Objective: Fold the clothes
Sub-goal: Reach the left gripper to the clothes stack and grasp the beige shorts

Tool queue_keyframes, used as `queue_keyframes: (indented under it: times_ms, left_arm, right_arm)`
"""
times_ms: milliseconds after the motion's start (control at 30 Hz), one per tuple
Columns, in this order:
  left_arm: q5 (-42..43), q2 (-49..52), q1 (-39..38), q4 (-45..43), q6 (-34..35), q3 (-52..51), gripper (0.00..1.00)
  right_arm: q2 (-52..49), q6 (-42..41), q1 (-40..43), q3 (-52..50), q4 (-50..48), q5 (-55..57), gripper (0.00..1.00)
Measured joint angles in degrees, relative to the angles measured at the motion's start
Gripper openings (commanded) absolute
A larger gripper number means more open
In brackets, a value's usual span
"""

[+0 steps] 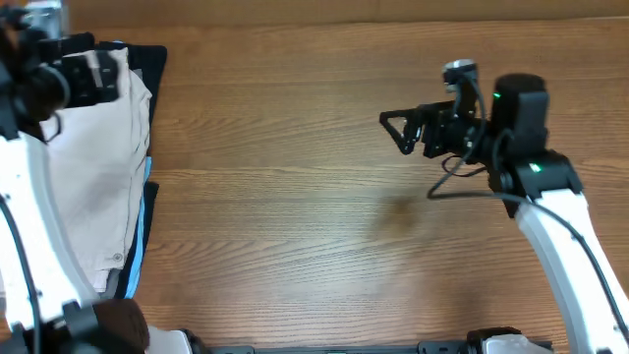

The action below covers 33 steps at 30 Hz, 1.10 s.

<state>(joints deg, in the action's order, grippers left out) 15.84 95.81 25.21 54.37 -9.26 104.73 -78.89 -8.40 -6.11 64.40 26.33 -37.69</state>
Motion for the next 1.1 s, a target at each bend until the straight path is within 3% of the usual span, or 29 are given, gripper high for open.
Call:
queue_keyframes:
  times_ms: [200, 533, 800, 933, 967, 1000, 1033, 1100]
  left_arm:
    - [-3.9, 9.5, 9.1, -3.8, -0.5, 0.0, 0.98]
    - [-13.9, 23.0, 14.7, -10.1, -1.8, 0.0, 0.78]
    - [-15.3, 31.8, 20.1, -10.3, 1.4, 0.0, 0.72]
    - [-13.3, 32.8, 21.4, -10.3, 2.6, 0.0, 0.56]
    - [-13.0, 32.9, 21.4, -10.4, 3.0, 0.0, 0.43]
    - [-12.4, 32.9, 21.3, -10.4, 3.2, 0.0, 0.13]
    - [-11.7, 33.0, 21.2, -10.3, 3.2, 0.0, 0.04]
    - [-10.0, 33.3, 20.6, -10.4, 3.2, 0.0, 0.04]
  right_arm:
    - [-5.0, -0.4, 0.0, 0.0, 0.3, -3.0, 0.97]
    - [-5.4, -0.6, -0.1, 0.0, 1.1, -4.1, 0.93]
    - [-5.4, -0.6, -3.6, 0.0, 1.3, -4.1, 0.93]
    - [-5.4, -0.6, -5.8, 0.0, 1.1, -4.0, 0.89]
    - [-5.4, -0.6, -6.1, 0.0, 1.0, -3.9, 0.88]
    - [-5.4, -0.6, -6.4, 0.0, 0.7, -3.8, 0.86]
    - [-5.4, -0.5, -6.6, 0.0, 0.4, -3.8, 0.86]
    - [-5.4, -0.7, -6.7, 0.0, 0.0, -3.8, 0.84]
